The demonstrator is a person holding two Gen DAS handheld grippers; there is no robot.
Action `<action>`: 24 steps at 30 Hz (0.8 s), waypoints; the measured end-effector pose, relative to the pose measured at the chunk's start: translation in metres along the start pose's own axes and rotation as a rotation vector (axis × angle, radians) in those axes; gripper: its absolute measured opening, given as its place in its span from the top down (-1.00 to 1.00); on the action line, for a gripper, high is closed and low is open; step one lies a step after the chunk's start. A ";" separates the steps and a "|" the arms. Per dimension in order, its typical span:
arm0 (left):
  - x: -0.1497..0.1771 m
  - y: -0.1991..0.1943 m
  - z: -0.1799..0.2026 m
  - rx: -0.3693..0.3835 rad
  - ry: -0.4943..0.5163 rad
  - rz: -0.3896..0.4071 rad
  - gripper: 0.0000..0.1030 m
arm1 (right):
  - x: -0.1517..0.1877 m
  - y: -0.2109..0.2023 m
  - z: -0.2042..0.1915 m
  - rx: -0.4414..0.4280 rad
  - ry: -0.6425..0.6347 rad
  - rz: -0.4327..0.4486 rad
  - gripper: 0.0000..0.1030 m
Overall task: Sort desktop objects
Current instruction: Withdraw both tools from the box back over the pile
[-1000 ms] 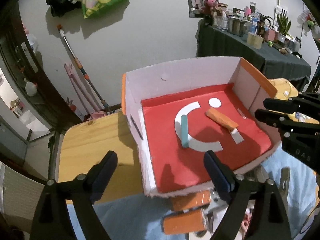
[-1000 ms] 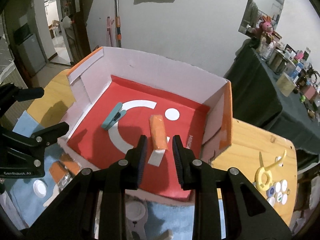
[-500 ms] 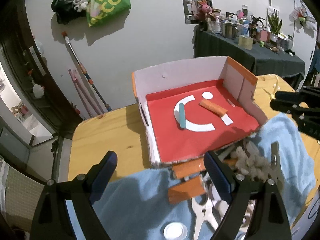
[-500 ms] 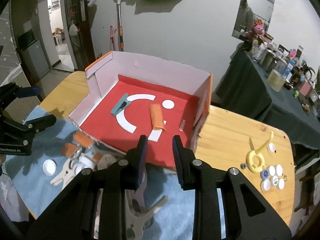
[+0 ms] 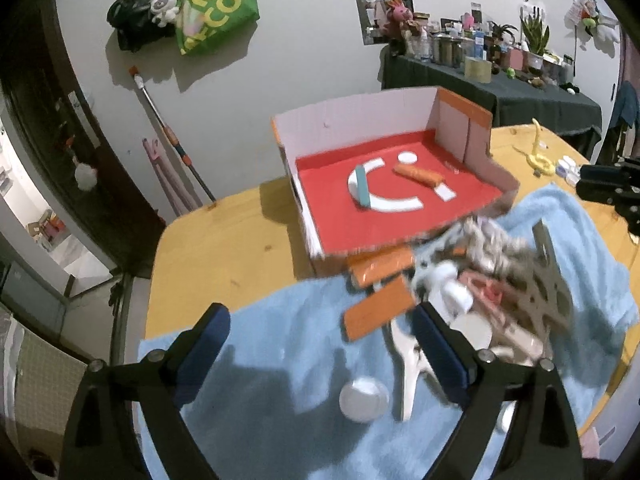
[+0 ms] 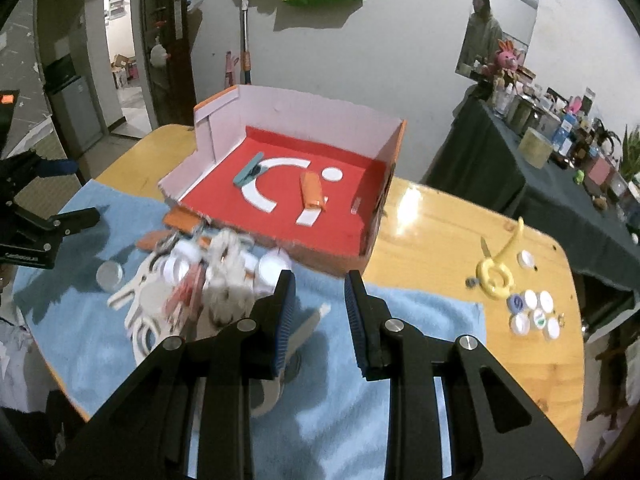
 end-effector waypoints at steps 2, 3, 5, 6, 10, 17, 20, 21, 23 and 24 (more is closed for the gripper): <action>0.014 0.003 -0.005 -0.002 0.000 -0.011 -0.87 | 0.011 -0.003 -0.003 -0.007 0.011 0.002 0.53; 0.019 0.005 -0.007 -0.002 0.001 -0.016 -0.87 | 0.016 -0.004 -0.004 -0.013 0.017 0.004 0.53; 0.032 0.009 -0.011 -0.010 -0.004 -0.030 -0.87 | 0.025 -0.006 -0.007 -0.029 0.030 0.005 0.53; 0.038 0.011 -0.012 -0.006 -0.006 -0.034 -0.87 | 0.029 -0.006 -0.009 -0.034 0.036 0.007 0.53; 0.054 0.015 -0.017 0.001 -0.003 -0.034 -0.87 | 0.043 -0.008 -0.016 -0.029 0.035 0.009 0.53; 0.073 0.029 -0.025 0.008 -0.011 -0.070 -0.60 | 0.066 -0.003 -0.025 -0.065 0.070 0.013 0.53; 0.078 0.035 -0.025 0.011 -0.011 -0.085 -0.46 | 0.074 0.002 -0.025 -0.078 0.091 0.007 0.53; 0.079 0.037 -0.024 0.008 -0.008 -0.088 -0.45 | 0.076 0.003 -0.026 -0.081 0.094 0.006 0.53; 0.080 0.040 -0.024 0.006 -0.003 -0.086 -0.42 | 0.080 0.005 -0.028 -0.085 0.096 -0.001 0.53; 0.081 0.041 -0.024 0.006 -0.004 -0.086 -0.40 | 0.082 0.006 -0.028 -0.084 0.095 -0.003 0.53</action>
Point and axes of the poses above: each gripper's, at about its wrist camera, not at the fingertips, and y roughly the way its jaws point, z to its right, x to its underside, the point moved 9 cm from there along y, roughly the way its jaws point, and after that the axes turned 15 degrees about -y, right-handed, at the moved point
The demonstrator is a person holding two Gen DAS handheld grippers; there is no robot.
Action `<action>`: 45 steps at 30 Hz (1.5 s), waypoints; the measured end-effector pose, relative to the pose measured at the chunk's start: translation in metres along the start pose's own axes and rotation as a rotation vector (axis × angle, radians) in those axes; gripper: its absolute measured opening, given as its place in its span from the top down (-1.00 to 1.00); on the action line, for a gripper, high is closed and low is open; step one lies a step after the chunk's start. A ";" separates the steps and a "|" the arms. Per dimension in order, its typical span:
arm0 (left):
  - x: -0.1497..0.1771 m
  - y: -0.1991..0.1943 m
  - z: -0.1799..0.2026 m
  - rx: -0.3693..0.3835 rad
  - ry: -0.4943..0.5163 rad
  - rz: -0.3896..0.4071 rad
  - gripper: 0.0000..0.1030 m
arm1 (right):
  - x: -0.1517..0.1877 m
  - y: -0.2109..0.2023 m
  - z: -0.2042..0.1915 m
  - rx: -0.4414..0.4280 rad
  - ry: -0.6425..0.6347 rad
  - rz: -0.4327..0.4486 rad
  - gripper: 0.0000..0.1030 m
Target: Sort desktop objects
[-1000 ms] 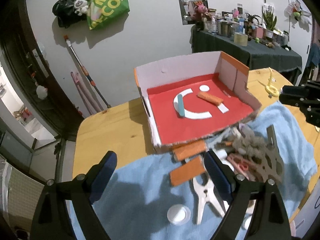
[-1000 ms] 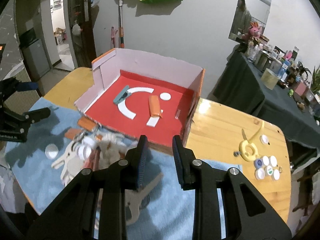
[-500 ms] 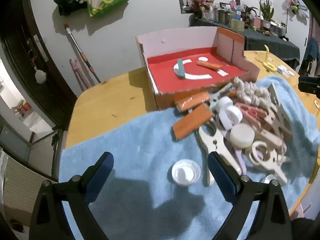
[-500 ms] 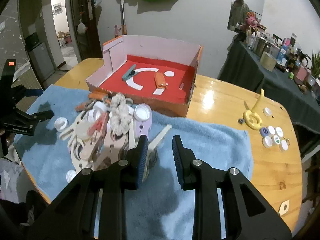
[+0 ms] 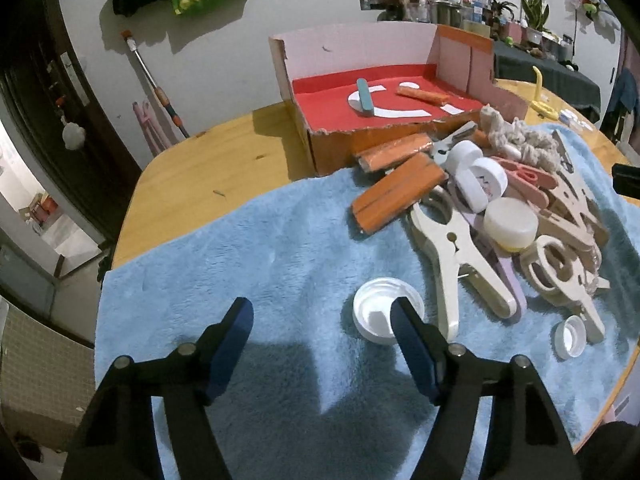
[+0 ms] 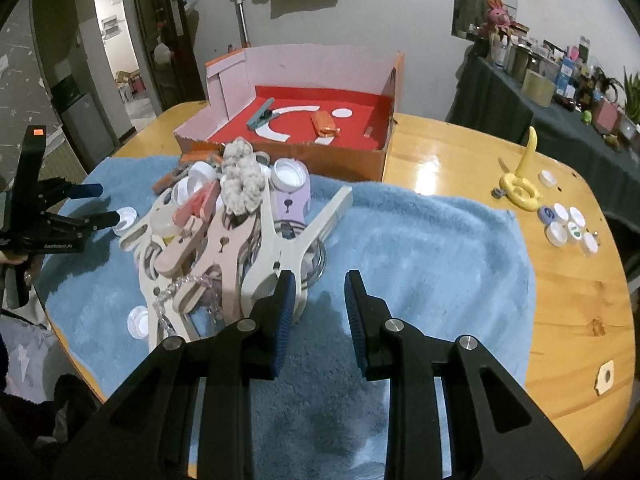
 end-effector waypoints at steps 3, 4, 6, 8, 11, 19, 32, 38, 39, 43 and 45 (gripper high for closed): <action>0.000 0.005 0.001 0.012 -0.008 -0.011 -0.26 | 0.004 0.004 -0.002 -0.005 -0.005 -0.011 0.53; 0.000 0.007 0.001 0.013 -0.012 -0.014 -0.18 | 0.005 0.004 -0.003 -0.008 -0.008 -0.013 0.53; -0.001 0.011 0.001 0.021 -0.021 -0.024 -0.01 | 0.005 0.006 -0.004 -0.013 -0.013 -0.014 0.53; 0.000 0.016 0.002 0.035 -0.033 -0.041 0.16 | 0.005 0.007 -0.006 -0.016 -0.016 -0.016 0.53; 0.001 0.020 0.004 0.061 -0.051 -0.051 0.30 | 0.006 0.011 -0.007 -0.019 -0.017 -0.023 0.53; 0.004 0.018 0.015 0.045 0.002 -0.047 0.53 | 0.011 0.017 -0.009 -0.035 -0.019 -0.038 0.54; 0.008 0.015 0.016 0.039 0.025 -0.043 0.72 | 0.004 0.028 -0.025 -0.056 -0.042 -0.054 0.54; 0.009 0.016 0.017 0.043 0.028 -0.046 0.75 | 0.009 0.037 -0.025 -0.067 -0.031 -0.082 0.58; 0.008 0.015 0.017 0.049 0.025 -0.048 0.76 | 0.010 0.039 -0.024 -0.067 -0.029 -0.086 0.63; 0.007 0.012 0.014 0.070 0.000 -0.050 0.78 | 0.011 0.040 -0.023 -0.061 -0.024 -0.085 0.70; 0.006 0.009 0.013 0.077 -0.009 -0.044 0.79 | 0.013 0.039 -0.020 -0.062 -0.012 -0.082 0.75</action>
Point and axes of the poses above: each gripper's, at about its wrist camera, not at the fingertips, and y roughly the way its jaws point, z to its right, x to its underside, the point moved 9 cm from there along y, roughly the way its jaws point, and after that the axes turned 15 degrees about -y, right-handed, at the moved point
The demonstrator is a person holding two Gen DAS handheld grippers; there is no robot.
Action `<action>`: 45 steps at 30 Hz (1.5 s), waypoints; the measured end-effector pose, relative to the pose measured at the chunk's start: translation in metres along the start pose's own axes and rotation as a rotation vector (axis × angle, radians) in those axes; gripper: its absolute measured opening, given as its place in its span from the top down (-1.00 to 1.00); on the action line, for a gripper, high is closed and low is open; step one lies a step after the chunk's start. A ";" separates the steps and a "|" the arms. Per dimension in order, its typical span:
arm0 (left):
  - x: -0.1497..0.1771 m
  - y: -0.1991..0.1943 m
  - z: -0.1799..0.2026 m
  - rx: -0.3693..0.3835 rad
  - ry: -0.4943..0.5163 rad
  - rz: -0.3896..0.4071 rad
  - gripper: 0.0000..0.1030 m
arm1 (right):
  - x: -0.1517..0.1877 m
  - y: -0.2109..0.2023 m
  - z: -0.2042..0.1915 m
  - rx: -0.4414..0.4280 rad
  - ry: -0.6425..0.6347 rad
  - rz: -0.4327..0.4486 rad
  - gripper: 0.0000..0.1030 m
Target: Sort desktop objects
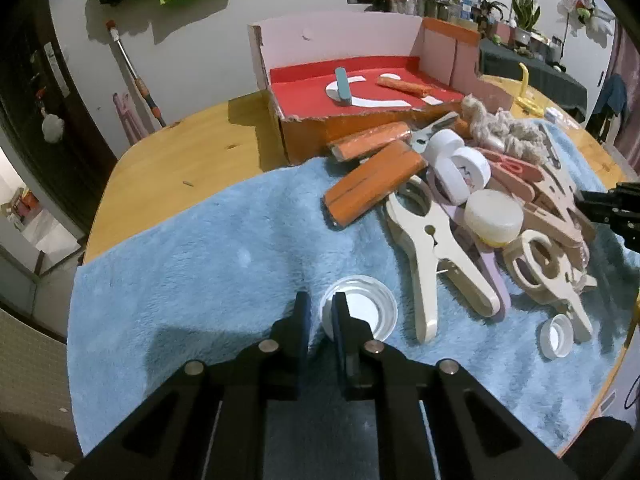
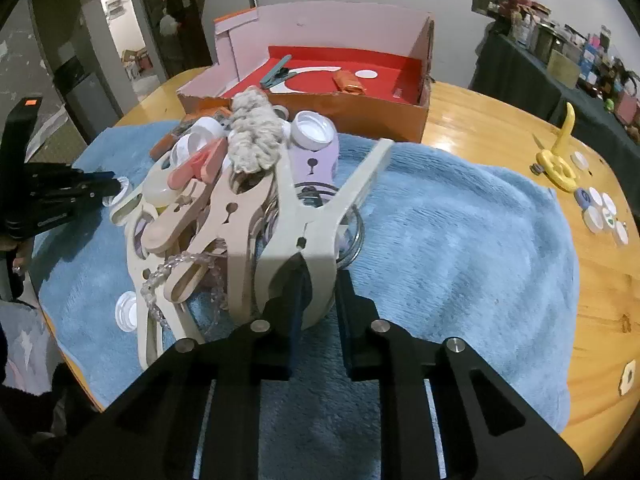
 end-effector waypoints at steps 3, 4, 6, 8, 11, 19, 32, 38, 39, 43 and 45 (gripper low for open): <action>-0.002 -0.005 0.000 0.004 0.004 0.014 0.79 | 0.001 -0.002 0.002 0.002 0.009 0.003 0.76; -0.002 -0.006 0.001 -0.001 0.015 0.019 0.78 | 0.001 -0.002 0.003 0.003 0.009 0.003 0.76; -0.003 -0.007 0.001 -0.022 0.035 0.029 0.71 | 0.002 -0.002 0.003 0.001 0.010 0.003 0.76; -0.004 -0.009 0.001 -0.050 0.053 0.049 0.45 | 0.002 -0.002 0.003 0.001 0.008 0.002 0.76; -0.004 -0.017 0.008 -0.074 0.106 0.099 -0.21 | 0.003 -0.003 0.004 -0.001 0.009 0.003 0.76; 0.002 -0.026 0.041 0.068 0.120 0.062 0.37 | 0.003 -0.004 0.002 -0.006 0.004 0.008 0.76; 0.004 -0.004 0.064 0.095 0.147 -0.005 0.79 | 0.004 -0.003 0.002 -0.023 0.011 0.016 0.76; 0.005 -0.003 0.065 0.092 0.173 -0.026 0.54 | 0.004 -0.003 0.002 -0.026 0.010 0.017 0.76; 0.006 -0.002 0.066 0.082 0.183 -0.031 0.42 | 0.004 -0.003 0.002 -0.027 0.011 0.018 0.76; 0.008 0.007 0.063 0.048 0.206 -0.047 0.21 | 0.005 -0.003 0.001 -0.027 0.011 0.019 0.76; 0.009 0.010 0.061 0.066 0.181 -0.059 0.21 | 0.005 -0.003 0.002 -0.029 0.011 0.018 0.76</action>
Point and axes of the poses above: each gripper's, at about its wrist camera, not at the fingertips, and y roughly the way its jaws point, z to its right, x to its underside, the point moved 9 cm from there along y, roughly the way its jaws point, and after that the axes turned 15 degrees about -y, right-handed, at the moved point
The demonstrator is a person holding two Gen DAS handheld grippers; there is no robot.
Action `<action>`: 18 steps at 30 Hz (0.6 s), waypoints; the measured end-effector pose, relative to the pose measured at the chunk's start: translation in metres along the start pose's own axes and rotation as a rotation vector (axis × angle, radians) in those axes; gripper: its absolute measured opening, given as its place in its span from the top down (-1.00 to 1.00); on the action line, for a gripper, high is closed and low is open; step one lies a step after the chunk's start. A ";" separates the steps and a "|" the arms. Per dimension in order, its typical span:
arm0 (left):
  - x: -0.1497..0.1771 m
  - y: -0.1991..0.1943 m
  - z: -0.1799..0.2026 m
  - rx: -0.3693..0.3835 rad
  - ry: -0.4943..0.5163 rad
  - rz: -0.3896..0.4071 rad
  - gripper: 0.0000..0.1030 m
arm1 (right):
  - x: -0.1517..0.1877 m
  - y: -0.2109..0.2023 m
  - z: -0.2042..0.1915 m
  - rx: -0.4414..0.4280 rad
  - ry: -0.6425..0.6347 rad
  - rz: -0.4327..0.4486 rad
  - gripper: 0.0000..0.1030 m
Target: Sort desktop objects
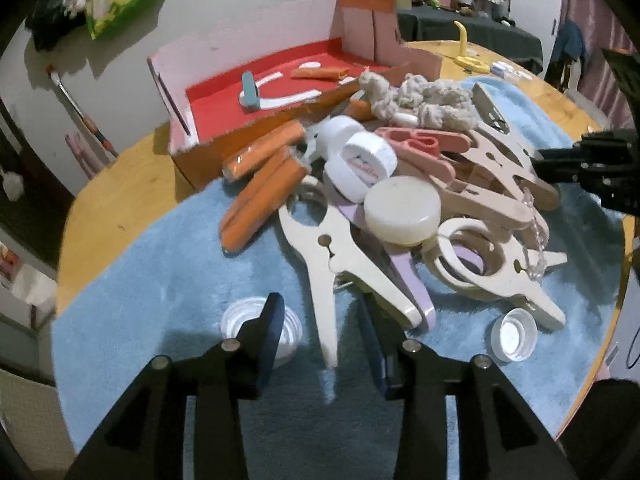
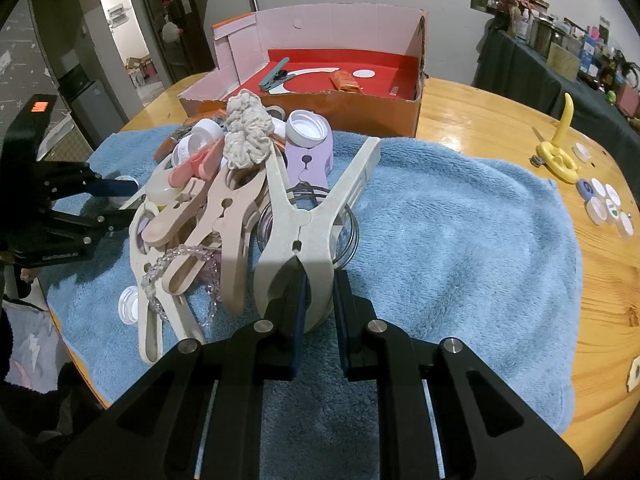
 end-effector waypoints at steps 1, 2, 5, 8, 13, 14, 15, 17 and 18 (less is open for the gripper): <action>-0.001 0.000 0.000 -0.001 -0.002 0.007 0.29 | 0.000 0.000 0.000 0.001 0.001 0.000 0.76; -0.002 0.000 -0.001 -0.004 -0.002 0.009 0.44 | 0.000 0.000 0.000 0.000 0.002 0.000 0.76; -0.003 0.001 0.002 0.021 -0.010 -0.005 0.70 | 0.000 0.001 0.000 0.000 0.003 -0.002 0.76; -0.003 0.003 0.003 0.003 0.013 -0.001 0.72 | 0.000 0.001 0.000 0.001 0.003 -0.003 0.76; -0.003 0.001 0.002 0.016 0.003 0.005 0.78 | 0.000 0.000 0.001 0.002 0.008 0.002 0.76; -0.003 0.001 0.002 0.017 0.001 0.006 0.78 | 0.000 0.000 0.001 0.001 0.010 0.005 0.76; -0.003 0.000 0.002 0.019 -0.001 0.008 0.79 | 0.000 0.000 0.002 -0.001 0.013 0.005 0.76; -0.003 -0.002 0.002 0.017 -0.002 0.014 0.79 | 0.000 0.000 0.002 -0.002 0.015 0.005 0.76; -0.003 -0.003 0.002 0.018 -0.001 0.015 0.79 | 0.000 0.000 0.002 -0.001 0.014 0.004 0.77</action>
Point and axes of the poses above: each gripper's, at about its wrist camera, not at the fingertips, and y roughly the way its jaws point, z to its right, x to its underside, the point moved 9 cm from there along y, roughly the way its jaws point, and after that the axes turned 15 degrees about -y, right-handed, at the moved point
